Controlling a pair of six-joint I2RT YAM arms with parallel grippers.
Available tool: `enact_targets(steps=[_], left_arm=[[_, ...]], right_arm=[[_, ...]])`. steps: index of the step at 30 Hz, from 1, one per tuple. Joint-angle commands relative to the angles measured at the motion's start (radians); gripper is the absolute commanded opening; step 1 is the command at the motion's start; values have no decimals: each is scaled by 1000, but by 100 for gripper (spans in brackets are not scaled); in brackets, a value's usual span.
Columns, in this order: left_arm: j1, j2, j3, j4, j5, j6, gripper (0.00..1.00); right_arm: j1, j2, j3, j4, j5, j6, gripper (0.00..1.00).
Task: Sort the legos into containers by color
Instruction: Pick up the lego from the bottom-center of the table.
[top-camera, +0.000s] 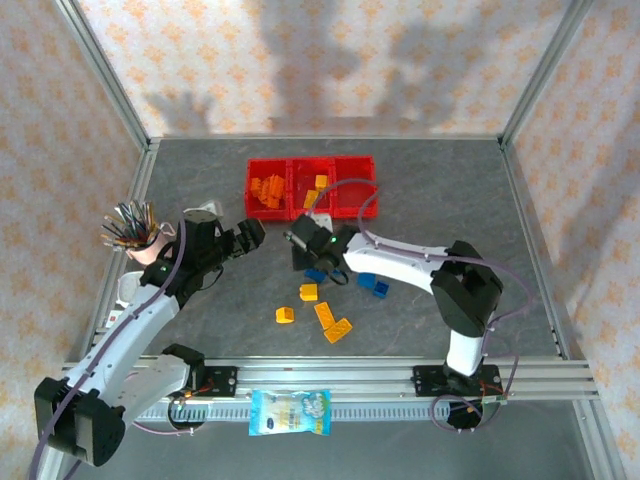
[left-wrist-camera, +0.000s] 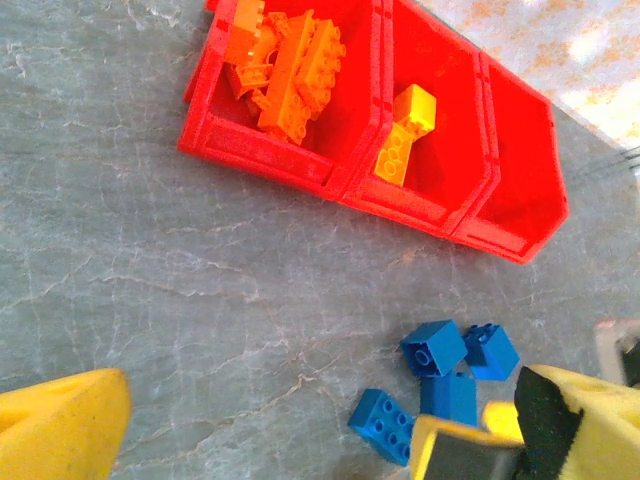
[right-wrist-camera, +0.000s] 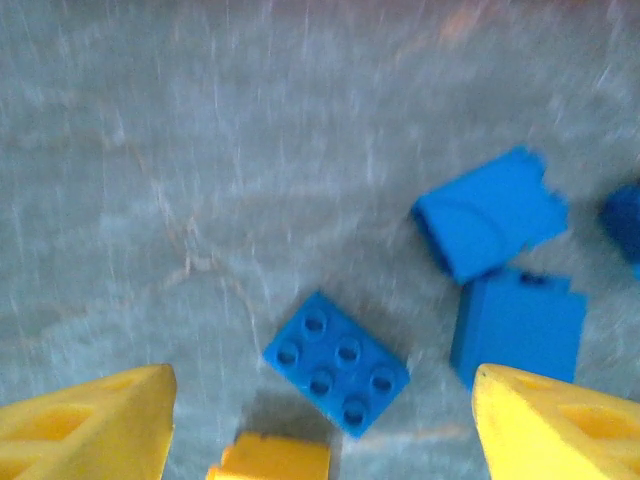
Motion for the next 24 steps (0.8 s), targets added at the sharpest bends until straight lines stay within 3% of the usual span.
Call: enact_targets(steps=[1, 13, 24], left_arm=[[-9, -31, -29, -50, -6, 13, 100], [-9, -84, -95, -67, -26, -23, 99], [-9, -85, -98, -75, -42, -26, 99]], right_arm=[[32, -26, -35, -18, 2, 84, 77], [102, 28, -95, 41, -55, 160, 75], [104, 85, -78, 68, -53, 135, 54]])
